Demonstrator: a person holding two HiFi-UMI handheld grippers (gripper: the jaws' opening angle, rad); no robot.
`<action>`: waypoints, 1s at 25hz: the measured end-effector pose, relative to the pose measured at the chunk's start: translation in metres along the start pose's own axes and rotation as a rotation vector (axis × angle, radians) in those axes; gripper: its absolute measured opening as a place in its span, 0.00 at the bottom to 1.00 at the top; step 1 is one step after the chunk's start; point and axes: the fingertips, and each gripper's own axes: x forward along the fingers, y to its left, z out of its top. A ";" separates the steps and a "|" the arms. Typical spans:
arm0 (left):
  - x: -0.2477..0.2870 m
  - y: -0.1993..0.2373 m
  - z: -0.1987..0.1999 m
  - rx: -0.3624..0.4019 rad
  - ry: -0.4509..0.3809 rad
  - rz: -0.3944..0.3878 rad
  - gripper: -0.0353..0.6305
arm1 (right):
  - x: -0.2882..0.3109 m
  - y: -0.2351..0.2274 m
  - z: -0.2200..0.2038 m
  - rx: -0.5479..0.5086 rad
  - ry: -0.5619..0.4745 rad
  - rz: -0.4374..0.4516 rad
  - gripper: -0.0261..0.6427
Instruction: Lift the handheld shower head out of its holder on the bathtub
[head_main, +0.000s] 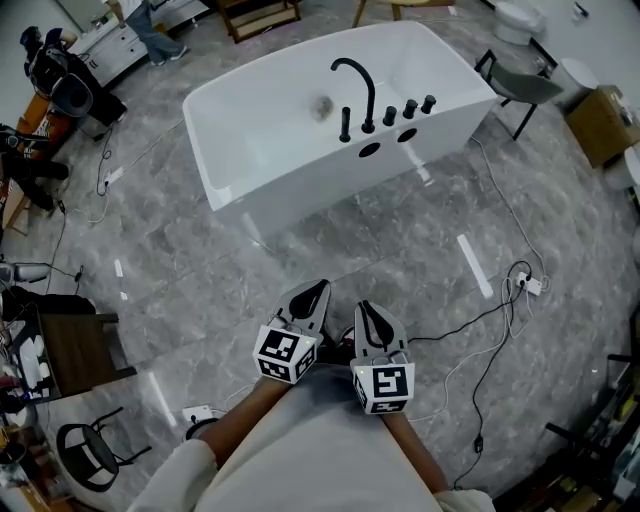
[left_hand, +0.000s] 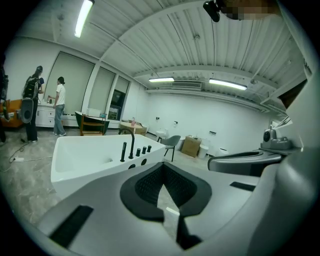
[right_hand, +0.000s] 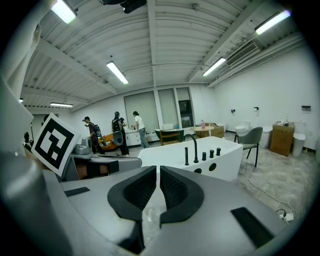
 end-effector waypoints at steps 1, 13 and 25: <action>0.002 0.006 0.007 -0.003 -0.009 -0.004 0.06 | 0.005 0.002 0.005 -0.002 -0.003 -0.006 0.07; -0.005 0.073 0.039 -0.002 -0.065 -0.030 0.06 | 0.064 0.040 0.047 -0.063 -0.033 -0.017 0.07; -0.020 0.099 0.024 -0.075 -0.064 -0.056 0.06 | 0.083 0.071 0.030 -0.115 0.050 -0.051 0.07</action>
